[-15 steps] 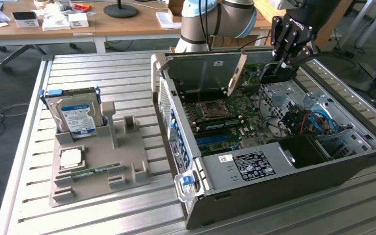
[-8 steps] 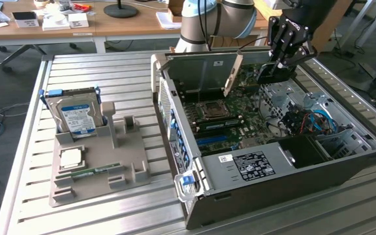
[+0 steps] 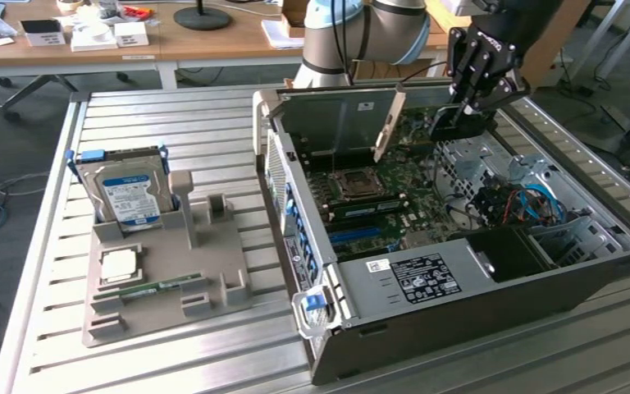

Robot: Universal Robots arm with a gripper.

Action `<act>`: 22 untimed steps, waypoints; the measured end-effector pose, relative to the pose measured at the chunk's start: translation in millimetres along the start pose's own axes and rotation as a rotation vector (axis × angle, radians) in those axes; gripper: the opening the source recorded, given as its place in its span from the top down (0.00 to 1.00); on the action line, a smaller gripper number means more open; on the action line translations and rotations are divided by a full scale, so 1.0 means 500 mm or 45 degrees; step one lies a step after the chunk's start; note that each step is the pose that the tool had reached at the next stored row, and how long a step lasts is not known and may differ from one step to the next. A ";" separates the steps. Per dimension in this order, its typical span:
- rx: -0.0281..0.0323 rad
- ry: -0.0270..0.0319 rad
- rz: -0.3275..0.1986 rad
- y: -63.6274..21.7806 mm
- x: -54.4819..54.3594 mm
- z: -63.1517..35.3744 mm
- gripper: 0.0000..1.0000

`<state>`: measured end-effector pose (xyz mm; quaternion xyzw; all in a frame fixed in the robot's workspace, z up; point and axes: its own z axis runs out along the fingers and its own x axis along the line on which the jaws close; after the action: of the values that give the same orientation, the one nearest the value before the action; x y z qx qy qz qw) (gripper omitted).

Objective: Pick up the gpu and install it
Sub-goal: 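Insert the gpu into the slot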

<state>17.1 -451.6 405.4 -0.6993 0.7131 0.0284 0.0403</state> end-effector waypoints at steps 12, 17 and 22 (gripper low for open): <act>0.0000 0.0001 0.000 0.012 0.008 -0.001 0.73; 0.0000 0.0001 0.000 0.013 0.013 0.005 0.73; -0.0001 0.0004 0.000 0.014 0.013 0.010 0.73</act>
<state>9.9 -457.6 399.5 -0.6994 0.7130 0.0283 0.0402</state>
